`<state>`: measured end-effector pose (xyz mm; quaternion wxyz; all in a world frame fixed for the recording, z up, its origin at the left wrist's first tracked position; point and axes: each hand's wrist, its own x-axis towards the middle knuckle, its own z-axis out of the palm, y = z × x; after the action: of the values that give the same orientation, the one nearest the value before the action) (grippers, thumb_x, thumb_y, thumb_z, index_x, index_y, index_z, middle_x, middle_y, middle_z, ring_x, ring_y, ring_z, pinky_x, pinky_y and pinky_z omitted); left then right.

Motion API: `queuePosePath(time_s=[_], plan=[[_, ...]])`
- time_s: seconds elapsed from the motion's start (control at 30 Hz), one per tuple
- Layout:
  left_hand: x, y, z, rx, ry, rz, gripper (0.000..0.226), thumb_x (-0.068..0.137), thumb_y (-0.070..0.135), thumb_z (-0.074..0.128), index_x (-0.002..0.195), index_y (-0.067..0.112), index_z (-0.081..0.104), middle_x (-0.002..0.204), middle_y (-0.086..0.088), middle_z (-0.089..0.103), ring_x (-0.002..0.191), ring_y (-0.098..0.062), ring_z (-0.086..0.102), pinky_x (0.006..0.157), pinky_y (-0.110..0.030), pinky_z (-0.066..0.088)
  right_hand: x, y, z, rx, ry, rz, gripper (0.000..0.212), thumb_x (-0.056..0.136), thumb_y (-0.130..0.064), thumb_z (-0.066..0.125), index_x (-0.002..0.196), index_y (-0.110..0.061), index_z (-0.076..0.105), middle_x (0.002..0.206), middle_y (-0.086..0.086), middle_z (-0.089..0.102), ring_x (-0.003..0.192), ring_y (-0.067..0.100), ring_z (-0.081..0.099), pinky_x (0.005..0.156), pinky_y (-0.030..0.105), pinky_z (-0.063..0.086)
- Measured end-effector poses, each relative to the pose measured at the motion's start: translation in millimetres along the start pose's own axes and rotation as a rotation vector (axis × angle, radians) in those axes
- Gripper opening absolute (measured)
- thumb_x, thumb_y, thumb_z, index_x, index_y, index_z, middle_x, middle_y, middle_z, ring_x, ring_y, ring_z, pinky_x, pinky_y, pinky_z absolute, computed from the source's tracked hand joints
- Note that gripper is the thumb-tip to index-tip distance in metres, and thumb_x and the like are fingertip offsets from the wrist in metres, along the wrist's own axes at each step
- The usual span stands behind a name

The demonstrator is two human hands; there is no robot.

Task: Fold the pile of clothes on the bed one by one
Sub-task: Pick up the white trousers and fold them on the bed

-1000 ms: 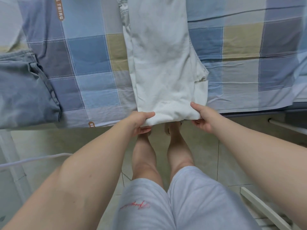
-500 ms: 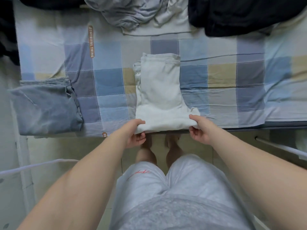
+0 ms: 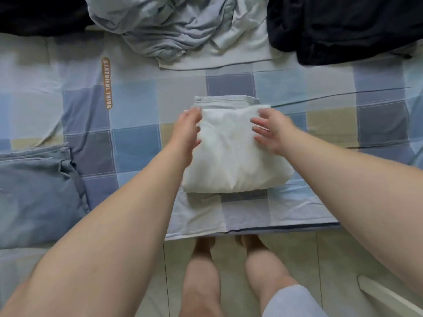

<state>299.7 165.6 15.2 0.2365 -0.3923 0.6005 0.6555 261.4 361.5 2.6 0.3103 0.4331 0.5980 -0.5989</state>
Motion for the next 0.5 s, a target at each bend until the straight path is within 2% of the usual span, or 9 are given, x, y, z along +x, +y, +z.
queuePosePath(time_s=[0.07,0.1,0.13,0.17,0.2,0.27,0.37,0.43,0.5], plan=[[26.9,-37.4,3.5,0.589,-0.005,0.135,0.056,0.099,0.045,0.054,0.151,0.029,0.039,0.157,0.001,0.037,0.144,-0.021,0.034,0.118,-0.04,0.029,34.3,32.8,4.3,-0.555,0.077,-0.307,0.049,0.094,-0.035,0.061,0.141,-0.026,0.05,0.145,-0.002,0.05,0.134,0.022,0.044,0.106,0.038,0.04],[37.7,-58.3,2.4,0.893,-0.014,0.166,0.064,0.097,0.051,0.053,0.155,0.035,0.031,0.166,0.003,0.019,0.153,-0.023,0.017,0.123,-0.047,0.019,46.5,49.5,6.0,-0.821,0.062,-0.403,0.06,0.094,-0.04,0.058,0.15,-0.033,0.039,0.16,-0.004,0.033,0.147,0.023,0.027,0.117,0.046,0.028],[49.9,-78.3,-0.3,1.105,-0.014,0.199,0.069,0.096,0.058,0.049,0.157,0.041,0.021,0.169,0.008,0.001,0.155,-0.024,0.001,0.123,-0.053,0.01,60.0,65.1,7.6,-1.022,0.045,-0.458,0.066,0.095,-0.046,0.053,0.155,-0.038,0.026,0.167,-0.006,0.014,0.153,0.023,0.01,0.121,0.051,0.016],[61.7,-95.3,-2.7,1.214,-0.006,0.237,0.072,0.095,0.063,0.045,0.157,0.045,0.013,0.168,0.013,-0.012,0.155,-0.025,-0.009,0.122,-0.058,0.005,73.8,79.0,9.3,-1.155,0.046,-0.501,0.07,0.097,-0.052,0.047,0.157,-0.041,0.015,0.168,-0.008,0.0,0.154,0.023,-0.001,0.122,0.054,0.009],[74.0,-109.5,-5.4,1.24,0.003,0.28,0.073,0.095,0.067,0.041,0.157,0.048,0.006,0.166,0.016,-0.019,0.154,-0.025,-0.015,0.12,-0.062,0.003,87.0,91.3,10.5,-1.233,0.067,-0.54,0.071,0.098,-0.057,0.041,0.158,-0.043,0.007,0.168,-0.008,-0.009,0.154,0.024,-0.008,0.122,0.056,0.004],[96.9,-130.4,-8.0,1.239,0.051,0.378,0.075,0.094,0.072,0.034,0.157,0.048,-0.002,0.164,0.017,-0.025,0.153,-0.028,-0.018,0.118,-0.066,0.0,114.1,113.1,13.8,-1.326,0.176,-0.653,0.072,0.098,-0.063,0.031,0.158,-0.041,-0.001,0.167,-0.005,-0.015,0.154,0.026,-0.011,0.122,0.058,0.0],[116.4,-155.6,-7.4,1.284,0.151,0.512,0.077,0.093,0.075,0.026,0.158,0.045,-0.003,0.164,0.012,-0.025,0.153,-0.031,-0.018,0.117,-0.065,-0.007,141.6,135.7,16.1,-1.378,0.308,-0.822,0.073,0.097,-0.064,0.026,0.16,-0.033,0.006,0.169,0.006,-0.006,0.153,0.036,-0.002,0.119,0.064,0.001],[120.0,-161.8,-8.7,1.289,0.169,0.533,0.078,0.092,0.076,0.023,0.158,0.045,-0.002,0.164,0.013,-0.025,0.153,-0.031,-0.018,0.117,-0.064,-0.008,148.2,141.9,17.5,-1.387,0.325,-0.826,0.075,0.096,-0.064,0.026,0.16,-0.031,0.009,0.168,0.008,-0.002,0.153,0.038,0.002,0.119,0.065,0.002],[116.8,-154.9,-9.3,1.274,0.144,0.503,0.078,0.092,0.076,0.026,0.158,0.045,-0.001,0.165,0.013,-0.024,0.153,-0.03,-0.018,0.118,-0.065,-0.006,142.6,135.6,17.2,-1.379,0.291,-0.794,0.076,0.096,-0.065,0.026,0.16,-0.032,0.006,0.168,0.007,-0.005,0.153,0.036,-0.002,0.119,0.065,0.001]])
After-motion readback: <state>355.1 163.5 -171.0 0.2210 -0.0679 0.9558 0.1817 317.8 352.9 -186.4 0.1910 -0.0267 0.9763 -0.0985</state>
